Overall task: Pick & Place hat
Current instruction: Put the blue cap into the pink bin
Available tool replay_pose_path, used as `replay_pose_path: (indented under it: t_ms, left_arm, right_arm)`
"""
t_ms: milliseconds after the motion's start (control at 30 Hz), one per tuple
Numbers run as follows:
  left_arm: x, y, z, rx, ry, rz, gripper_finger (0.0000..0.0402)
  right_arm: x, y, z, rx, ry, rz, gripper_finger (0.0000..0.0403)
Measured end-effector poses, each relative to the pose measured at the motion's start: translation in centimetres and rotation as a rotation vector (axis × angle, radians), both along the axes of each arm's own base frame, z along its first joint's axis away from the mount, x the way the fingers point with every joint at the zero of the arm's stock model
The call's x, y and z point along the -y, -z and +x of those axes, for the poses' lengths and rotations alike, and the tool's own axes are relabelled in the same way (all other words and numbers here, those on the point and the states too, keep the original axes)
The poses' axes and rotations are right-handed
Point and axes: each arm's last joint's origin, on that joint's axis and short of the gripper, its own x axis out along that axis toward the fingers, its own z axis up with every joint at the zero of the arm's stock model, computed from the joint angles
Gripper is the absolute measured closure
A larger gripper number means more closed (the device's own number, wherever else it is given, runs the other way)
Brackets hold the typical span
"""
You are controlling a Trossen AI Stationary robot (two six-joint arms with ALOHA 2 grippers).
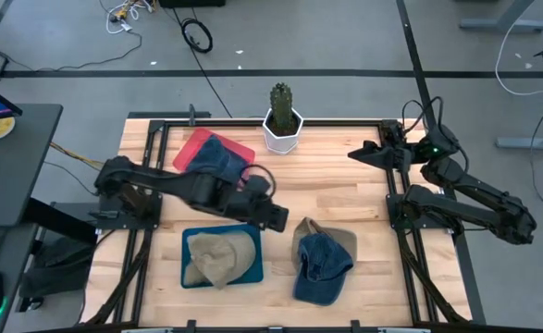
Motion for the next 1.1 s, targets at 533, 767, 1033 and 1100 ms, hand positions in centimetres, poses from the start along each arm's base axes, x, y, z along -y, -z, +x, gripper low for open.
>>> replay_pose_path:
  t_ms: [533,767,1033,1100]
  left_arm:
    - [-0.5,6.7,7.0,-0.023,0.150,-0.153,0.0110]
    - [0.1,8.6,9.0,0.021,0.141,-0.269,0.0110]
    - [0.2,11.3,10.1,-0.045,0.090,-0.332,0.0110]
    - [0.3,11.8,10.3,-0.057,0.080,-0.350,0.0110]
  right_arm:
    - [0.3,1.1,0.1,-0.089,0.025,-0.011,0.0135]
    - [0.3,1.1,0.2,-0.091,0.026,-0.019,0.0135]
    - [0.3,1.2,0.2,-0.091,0.029,-0.038,0.0135]
    - [0.3,1.2,0.2,-0.092,0.029,-0.039,0.0135]
